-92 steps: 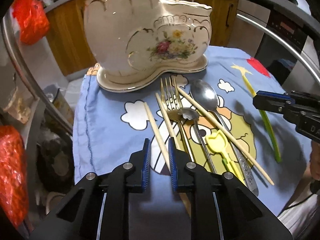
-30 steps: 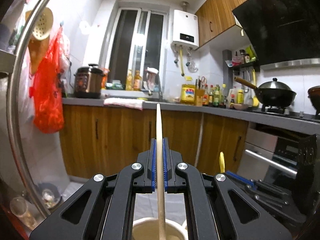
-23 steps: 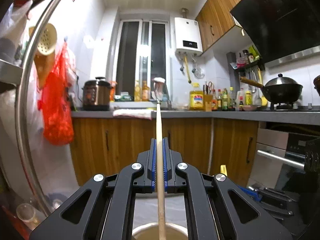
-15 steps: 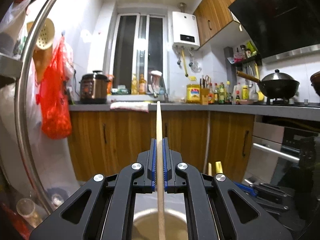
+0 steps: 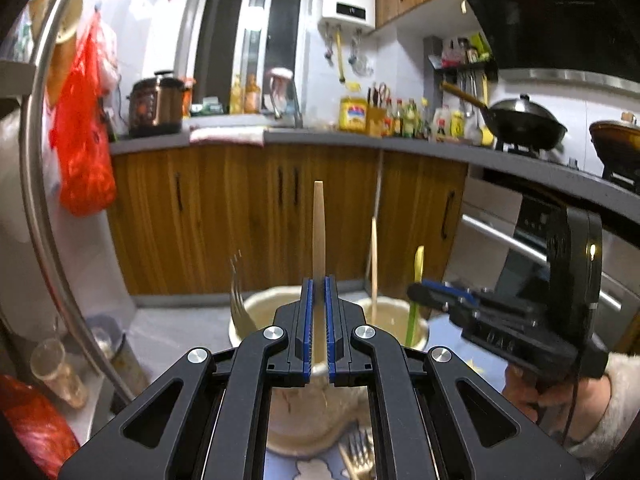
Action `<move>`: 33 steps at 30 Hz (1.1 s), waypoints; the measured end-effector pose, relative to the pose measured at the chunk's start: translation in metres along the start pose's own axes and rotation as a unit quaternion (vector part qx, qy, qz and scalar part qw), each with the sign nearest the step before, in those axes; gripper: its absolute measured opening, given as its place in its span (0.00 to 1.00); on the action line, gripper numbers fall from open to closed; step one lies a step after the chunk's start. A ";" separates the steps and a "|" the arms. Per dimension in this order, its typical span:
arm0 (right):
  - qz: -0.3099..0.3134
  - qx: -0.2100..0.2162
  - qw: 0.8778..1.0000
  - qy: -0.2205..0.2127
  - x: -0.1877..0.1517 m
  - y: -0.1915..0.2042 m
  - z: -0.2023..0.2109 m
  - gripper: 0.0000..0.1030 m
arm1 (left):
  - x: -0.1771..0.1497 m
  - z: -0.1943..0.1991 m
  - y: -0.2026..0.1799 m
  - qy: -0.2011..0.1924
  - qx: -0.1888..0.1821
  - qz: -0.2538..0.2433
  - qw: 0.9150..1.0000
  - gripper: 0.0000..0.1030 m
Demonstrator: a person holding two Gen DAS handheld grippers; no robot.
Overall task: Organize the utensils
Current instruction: 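Lower the yellow spoon and chopstick into the holder with both grippers, then open both grippers to release the utensils into the holder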
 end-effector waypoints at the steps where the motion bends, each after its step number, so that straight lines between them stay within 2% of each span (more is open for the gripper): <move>1: -0.002 -0.001 1.000 0.002 -0.001 -0.001 0.000 0.10 | -0.003 -0.001 0.000 0.005 -0.001 -0.002 1.000 0.06; 5: -0.010 -0.008 1.000 0.014 -0.003 -0.004 -0.003 0.10 | -0.012 -0.011 0.002 0.036 -0.012 0.004 0.999 0.06; 17: -0.009 -0.027 0.999 0.031 -0.009 -0.003 -0.010 0.10 | -0.014 -0.010 0.000 0.032 -0.016 0.007 0.999 0.06; 23: -0.011 -0.028 0.999 0.029 -0.010 -0.004 -0.011 0.10 | -0.016 -0.014 0.004 0.041 -0.006 0.010 0.999 0.06; 25: -0.011 -0.031 0.999 0.029 -0.010 -0.004 -0.011 0.12 | -0.016 -0.015 0.006 0.043 -0.004 0.014 0.999 0.07; 28: -0.017 -0.032 0.999 0.030 -0.010 -0.006 -0.012 0.25 | -0.015 -0.014 0.007 0.041 -0.004 0.019 0.999 0.14; 31: -0.021 -0.032 0.999 0.029 -0.010 -0.009 -0.010 0.28 | -0.015 -0.013 0.005 0.039 -0.004 0.016 0.999 0.14; 33: -0.023 -0.031 0.999 0.027 -0.010 -0.009 -0.010 0.34 | -0.015 -0.013 0.005 0.040 -0.003 0.016 0.999 0.17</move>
Point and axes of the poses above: each gripper's, at about its wrist camera, not at the fingertips, and z roughly against the way its jaws point, y to its left, x to its top, the point moved 2 cm from there along -z, roughly the way its jaws point, and after that the axes turned 8 degrees about x, right-handed, at the moved point
